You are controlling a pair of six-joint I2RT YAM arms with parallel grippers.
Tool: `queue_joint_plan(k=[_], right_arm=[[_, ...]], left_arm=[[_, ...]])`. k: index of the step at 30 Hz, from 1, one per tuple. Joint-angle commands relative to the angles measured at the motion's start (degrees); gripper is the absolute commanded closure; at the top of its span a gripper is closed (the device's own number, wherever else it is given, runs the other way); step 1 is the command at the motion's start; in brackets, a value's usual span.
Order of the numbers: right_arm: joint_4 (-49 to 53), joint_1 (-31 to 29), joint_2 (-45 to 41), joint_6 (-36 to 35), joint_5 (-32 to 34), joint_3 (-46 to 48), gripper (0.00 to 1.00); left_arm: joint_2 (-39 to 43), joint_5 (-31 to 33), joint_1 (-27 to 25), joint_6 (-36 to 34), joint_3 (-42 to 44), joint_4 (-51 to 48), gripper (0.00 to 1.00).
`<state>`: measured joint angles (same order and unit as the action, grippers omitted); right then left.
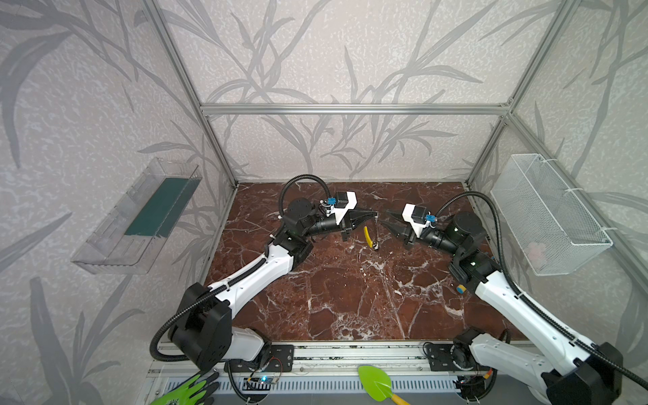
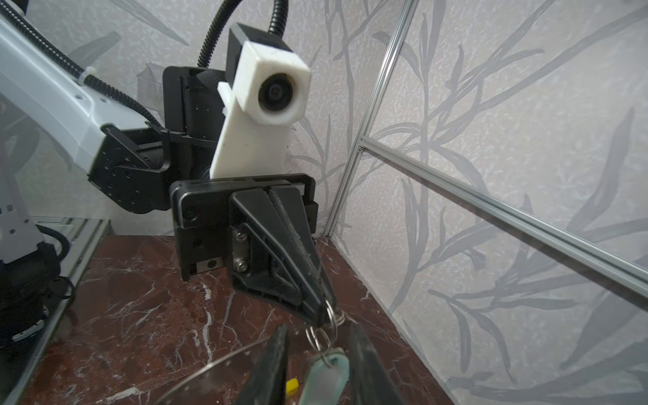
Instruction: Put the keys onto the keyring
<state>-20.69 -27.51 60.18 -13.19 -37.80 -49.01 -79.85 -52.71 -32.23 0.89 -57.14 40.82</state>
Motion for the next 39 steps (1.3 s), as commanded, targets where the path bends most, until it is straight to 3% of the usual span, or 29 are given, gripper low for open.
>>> queue_joint_plan(k=[1,15,17,20,24,29,34,39], right_arm=[[0.42,0.11,0.85,2.16,-3.18,-2.31,0.70],[2.03,0.13,1.61,0.85,-4.91,-2.96,1.00],[6.01,0.09,1.69,-0.31,-4.16,-4.22,1.00],[16.64,0.10,1.91,-3.58,-2.75,-7.69,1.00],[26.80,0.13,2.10,-5.90,-0.32,-10.92,1.00],[39.27,-0.43,4.52,-8.57,3.19,-16.15,1.00],[46.79,-2.59,6.98,-10.73,8.25,-20.29,1.00],[49.67,-3.68,7.96,-11.33,9.94,-21.99,1.00]], left_arm=[[0.86,-1.46,0.10,0.58,-1.74,1.53,1.00],[0.71,-2.90,0.21,-3.24,-2.24,-3.04,1.00],[1.29,-2.56,0.33,-6.75,-2.75,-7.35,0.99],[3.31,-0.10,0.47,-18.46,-5.66,-22.12,0.80],[4.19,5.08,0.45,-34.93,-12.61,-44.18,0.72],[3.06,10.47,-1.05,-46.99,-19.37,-60.58,0.71],[1.13,15.09,-3.83,-51.72,-22.83,-66.76,0.71],[0.16,15.67,-4.98,-52.82,-23.93,-68.62,0.72]])
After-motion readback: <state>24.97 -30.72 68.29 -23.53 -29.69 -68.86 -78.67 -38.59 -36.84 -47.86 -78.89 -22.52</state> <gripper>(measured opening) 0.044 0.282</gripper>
